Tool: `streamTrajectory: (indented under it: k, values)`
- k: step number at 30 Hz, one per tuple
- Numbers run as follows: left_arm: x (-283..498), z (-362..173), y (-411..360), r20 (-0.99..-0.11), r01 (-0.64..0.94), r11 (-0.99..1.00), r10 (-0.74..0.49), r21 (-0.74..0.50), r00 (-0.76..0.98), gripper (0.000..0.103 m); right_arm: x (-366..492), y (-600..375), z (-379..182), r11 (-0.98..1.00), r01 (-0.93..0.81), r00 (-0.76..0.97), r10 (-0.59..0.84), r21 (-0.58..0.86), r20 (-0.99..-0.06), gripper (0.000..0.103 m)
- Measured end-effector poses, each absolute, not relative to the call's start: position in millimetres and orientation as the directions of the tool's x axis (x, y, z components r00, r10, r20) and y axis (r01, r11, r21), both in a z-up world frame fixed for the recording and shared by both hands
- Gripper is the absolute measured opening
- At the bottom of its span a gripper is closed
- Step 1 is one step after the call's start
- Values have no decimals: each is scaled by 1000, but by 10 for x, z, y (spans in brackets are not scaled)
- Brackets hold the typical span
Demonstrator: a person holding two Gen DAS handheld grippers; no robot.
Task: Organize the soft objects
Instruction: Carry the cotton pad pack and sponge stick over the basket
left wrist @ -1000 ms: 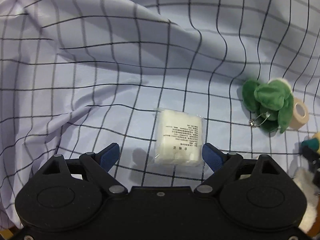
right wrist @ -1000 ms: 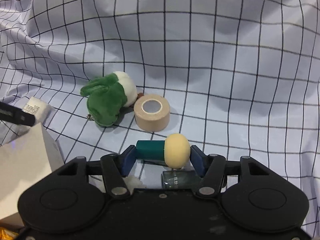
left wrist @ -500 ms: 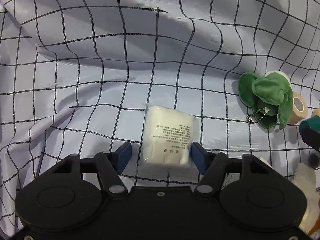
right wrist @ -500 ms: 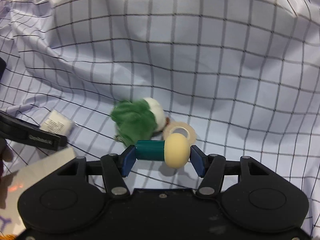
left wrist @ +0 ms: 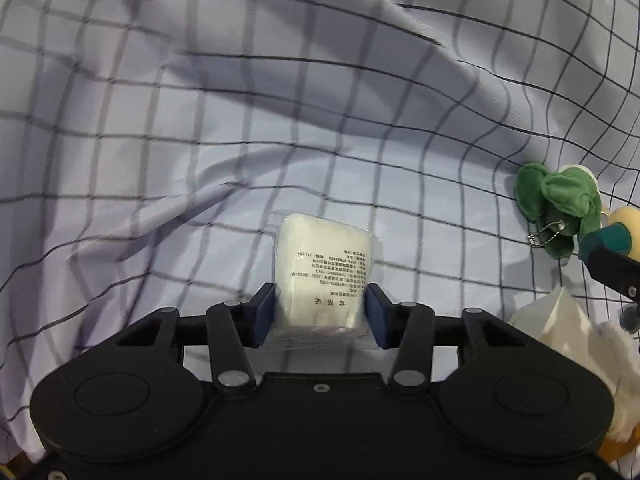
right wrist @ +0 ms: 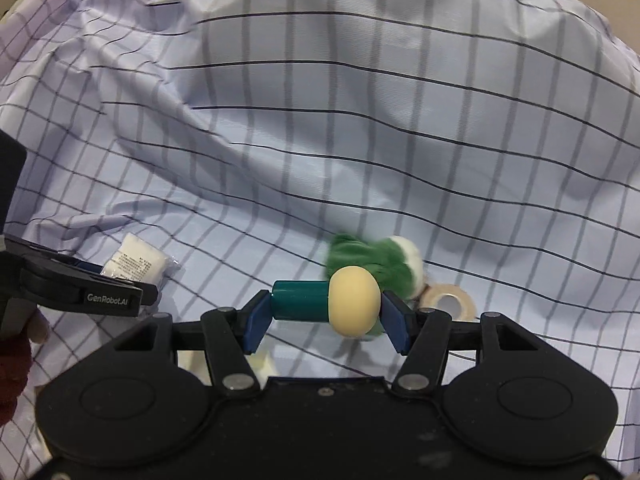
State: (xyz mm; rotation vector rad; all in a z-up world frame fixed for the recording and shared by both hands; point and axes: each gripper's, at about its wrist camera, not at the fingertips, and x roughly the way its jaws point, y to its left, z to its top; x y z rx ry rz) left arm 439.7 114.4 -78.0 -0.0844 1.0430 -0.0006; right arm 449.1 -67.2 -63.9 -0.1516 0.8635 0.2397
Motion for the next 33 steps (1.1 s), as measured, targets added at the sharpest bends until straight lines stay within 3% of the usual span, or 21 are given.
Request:
streamTrajectory:
  k: [20, 33]
  values:
    - [2954, -372, 1742, -803, -198, 972, 14, -129, 596, 47, 3647, 412, -232, 828, -560, 543, 394, 29, -742, 58]
    - [2189, 156, 1454, -744, -181, 957, -52, -229, 666, 47, 2385, -113, 25, 831, -550, 528, 426, 86, -735, 58]
